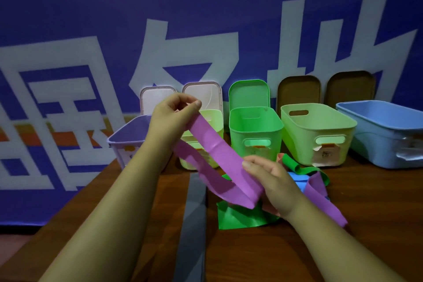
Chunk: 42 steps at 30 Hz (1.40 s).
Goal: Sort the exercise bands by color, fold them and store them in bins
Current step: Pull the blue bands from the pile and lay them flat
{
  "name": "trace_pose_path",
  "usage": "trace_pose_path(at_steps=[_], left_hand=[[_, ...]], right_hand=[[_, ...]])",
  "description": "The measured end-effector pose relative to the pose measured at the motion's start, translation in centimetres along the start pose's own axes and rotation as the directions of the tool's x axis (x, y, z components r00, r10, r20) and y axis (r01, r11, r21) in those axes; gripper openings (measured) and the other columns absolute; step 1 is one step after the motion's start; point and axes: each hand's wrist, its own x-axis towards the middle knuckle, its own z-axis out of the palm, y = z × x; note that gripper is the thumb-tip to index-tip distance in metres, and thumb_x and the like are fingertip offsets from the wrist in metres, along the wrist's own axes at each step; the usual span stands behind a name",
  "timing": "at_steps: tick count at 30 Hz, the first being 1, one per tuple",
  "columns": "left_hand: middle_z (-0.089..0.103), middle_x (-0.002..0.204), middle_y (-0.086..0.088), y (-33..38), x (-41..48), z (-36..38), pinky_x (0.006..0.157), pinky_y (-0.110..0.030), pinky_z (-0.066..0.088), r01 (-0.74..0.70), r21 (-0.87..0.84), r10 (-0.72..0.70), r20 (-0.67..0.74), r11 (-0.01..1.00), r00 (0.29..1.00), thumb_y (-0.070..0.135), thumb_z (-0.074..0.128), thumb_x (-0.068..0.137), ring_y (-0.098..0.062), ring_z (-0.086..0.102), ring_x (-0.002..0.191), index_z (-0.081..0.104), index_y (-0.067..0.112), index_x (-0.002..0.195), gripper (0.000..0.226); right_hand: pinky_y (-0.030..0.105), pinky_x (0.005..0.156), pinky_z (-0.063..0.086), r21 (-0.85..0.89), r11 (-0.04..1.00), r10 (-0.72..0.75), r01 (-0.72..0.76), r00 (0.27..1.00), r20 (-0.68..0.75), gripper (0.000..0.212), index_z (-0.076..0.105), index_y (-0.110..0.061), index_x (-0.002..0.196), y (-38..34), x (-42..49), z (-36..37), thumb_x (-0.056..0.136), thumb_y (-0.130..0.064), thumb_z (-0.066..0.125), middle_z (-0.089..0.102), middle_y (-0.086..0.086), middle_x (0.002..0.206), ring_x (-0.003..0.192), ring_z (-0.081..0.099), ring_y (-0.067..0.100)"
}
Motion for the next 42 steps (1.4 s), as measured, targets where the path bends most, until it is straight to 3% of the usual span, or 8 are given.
trace_pose_path(at_steps=[3,8,12,20,27,31,36,42], left_hand=[[0.071,0.077,0.005,-0.4,-0.2,0.1,0.058,-0.018,0.048,0.142,0.059,-0.151,0.22,0.988,0.964,0.031,0.078,0.096,-0.002,0.063,0.065,0.078,0.015,0.102,0.017],[0.065,0.079,-0.001,-4.2,-1.8,0.7,0.075,-0.037,0.047,0.238,0.342,-0.396,0.531,0.909,0.75,0.056,0.075,0.093,-0.017,0.058,0.074,0.076,0.016,0.097,0.04],[0.07,0.084,0.006,-5.3,-3.3,1.5,0.08,-0.034,0.051,-0.033,0.54,-0.335,0.569,0.841,0.751,0.068,0.06,0.097,-0.012,0.062,0.079,0.072,0.026,0.091,0.045],[0.076,0.087,-0.007,-3.6,-5.5,1.6,0.079,-0.037,0.06,0.214,0.321,-0.379,0.653,0.923,0.656,0.045,0.056,0.108,-0.018,0.073,0.082,0.077,0.012,0.102,0.039],[0.071,0.075,-0.007,-1.9,-5.4,1.7,0.058,-0.02,0.054,0.164,0.346,-0.327,0.49,0.924,0.808,0.03,0.069,0.103,-0.011,0.065,0.063,0.08,0.011,0.097,0.022],[0.073,0.073,-0.002,-0.1,-4.7,1.4,0.054,-0.018,0.05,0.046,0.396,-0.234,0.44,0.917,0.867,0.032,0.07,0.102,-0.008,0.06,0.057,0.083,0.016,0.097,0.021],[0.074,0.077,0.009,3.4,-3.2,0.3,0.067,-0.026,0.057,-0.198,0.531,-0.033,0.395,0.824,0.918,0.034,0.067,0.103,-0.005,0.066,0.067,0.082,0.025,0.104,0.018],[0.074,0.102,0.003,9.1,-1.1,-1.4,0.086,-0.038,0.058,-0.394,0.632,0.163,0.392,0.668,0.905,0.033,0.058,0.108,-0.014,0.066,0.092,0.077,0.018,0.115,0.026]], right_hand=[[0.028,0.068,0.054,0.129,0.991,0.042,-0.048,0.998,0.05,0.018,0.082,-0.012,0.097,-0.4,-0.3,-0.2,0.089,-0.027,0.075,0.076,0.013,0.092,0.079,0.071,0.022],[0.033,0.071,0.059,0.174,0.981,0.077,-0.084,0.996,0.049,0.023,0.083,-0.007,0.104,-0.3,-0.2,-0.2,0.087,-0.021,0.076,0.077,0.02,0.096,0.08,0.073,0.024],[0.034,0.074,0.058,0.161,0.981,0.102,-0.106,0.994,0.035,0.017,0.084,-0.012,0.106,0.3,0.1,0.0,0.091,-0.021,0.081,0.078,0.017,0.1,0.085,0.072,0.024],[0.045,0.095,0.057,0.064,0.995,0.071,-0.072,0.997,0.022,0.025,0.084,-0.025,0.112,1.2,0.5,-0.1,0.104,-0.01,0.066,0.08,0.013,0.114,0.1,0.074,0.024],[0.027,0.077,0.056,0.009,0.997,0.073,-0.073,0.997,0.001,0.022,0.078,-0.014,0.117,1.3,0.6,-0.1,0.104,-0.006,0.063,0.082,0.006,0.105,0.09,0.073,0.014],[0.033,0.083,0.058,0.051,0.996,0.074,-0.075,0.997,0.027,0.019,0.075,-0.008,0.119,1.5,0.7,0.0,0.105,-0.007,0.063,0.08,0.015,0.108,0.093,0.073,0.022],[0.022,0.056,0.034,-0.023,0.997,0.076,-0.077,0.997,-0.013,0.013,0.077,-0.016,0.113,1.9,0.7,0.0,0.102,-0.016,0.071,0.055,-0.005,0.064,0.058,0.044,0.011],[0.016,0.055,0.042,-0.121,0.989,0.089,-0.09,0.996,-0.019,0.013,0.078,-0.018,0.112,0.6,0.9,0.8,0.101,-0.015,0.071,0.071,-0.006,0.08,0.059,0.057,0.002]])
